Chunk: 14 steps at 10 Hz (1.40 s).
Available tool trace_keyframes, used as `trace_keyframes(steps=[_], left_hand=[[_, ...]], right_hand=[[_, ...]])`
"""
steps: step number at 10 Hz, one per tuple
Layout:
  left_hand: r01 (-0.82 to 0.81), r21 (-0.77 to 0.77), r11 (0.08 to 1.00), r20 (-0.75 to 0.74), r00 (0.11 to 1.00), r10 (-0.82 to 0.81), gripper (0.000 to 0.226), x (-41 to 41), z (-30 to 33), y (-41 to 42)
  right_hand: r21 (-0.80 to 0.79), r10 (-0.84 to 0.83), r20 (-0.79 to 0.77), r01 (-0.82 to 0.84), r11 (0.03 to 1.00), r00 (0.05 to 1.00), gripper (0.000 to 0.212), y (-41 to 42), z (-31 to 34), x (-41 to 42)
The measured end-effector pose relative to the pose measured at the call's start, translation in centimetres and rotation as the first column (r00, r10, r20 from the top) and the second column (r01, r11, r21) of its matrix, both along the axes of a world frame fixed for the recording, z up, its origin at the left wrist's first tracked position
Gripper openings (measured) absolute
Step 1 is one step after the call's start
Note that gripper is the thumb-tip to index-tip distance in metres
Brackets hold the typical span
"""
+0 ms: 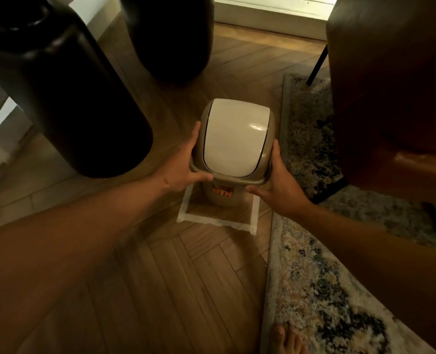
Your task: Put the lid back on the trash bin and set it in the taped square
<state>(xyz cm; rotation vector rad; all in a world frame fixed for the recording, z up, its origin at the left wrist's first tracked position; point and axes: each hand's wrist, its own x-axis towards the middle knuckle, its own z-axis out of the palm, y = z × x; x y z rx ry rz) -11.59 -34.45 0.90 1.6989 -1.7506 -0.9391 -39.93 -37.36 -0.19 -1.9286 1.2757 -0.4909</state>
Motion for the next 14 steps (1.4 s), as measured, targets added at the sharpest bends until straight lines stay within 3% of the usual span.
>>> trace_keyframes(steps=[3,10,12,14], left_hand=[[-0.025,-0.078,0.997,0.075,0.997,0.031,0.14,0.0,-0.2,0.0],[-0.034,-0.086,0.996,0.051,0.998,0.038,0.14,-0.2,-0.4,-0.1],[-0.036,-0.071,0.997,0.078,0.996,0.041,0.14,-0.4,-0.4,0.0],[-0.057,-0.092,0.994,0.113,0.991,0.067,0.133,-1.3,1.3,0.9]], right_hand=[[0.012,0.034,0.021,-0.035,0.999,0.999,0.134,-0.6,-0.3,-0.1],[0.036,0.054,0.028,-0.055,0.998,0.998,0.134,-1.4,-0.5,-0.5],[-0.029,0.004,0.013,-0.003,1.0,1.0,0.142,-2.0,-0.8,-0.7],[-0.075,-0.008,-0.008,0.007,0.997,1.0,0.135,-1.5,1.4,-0.6]])
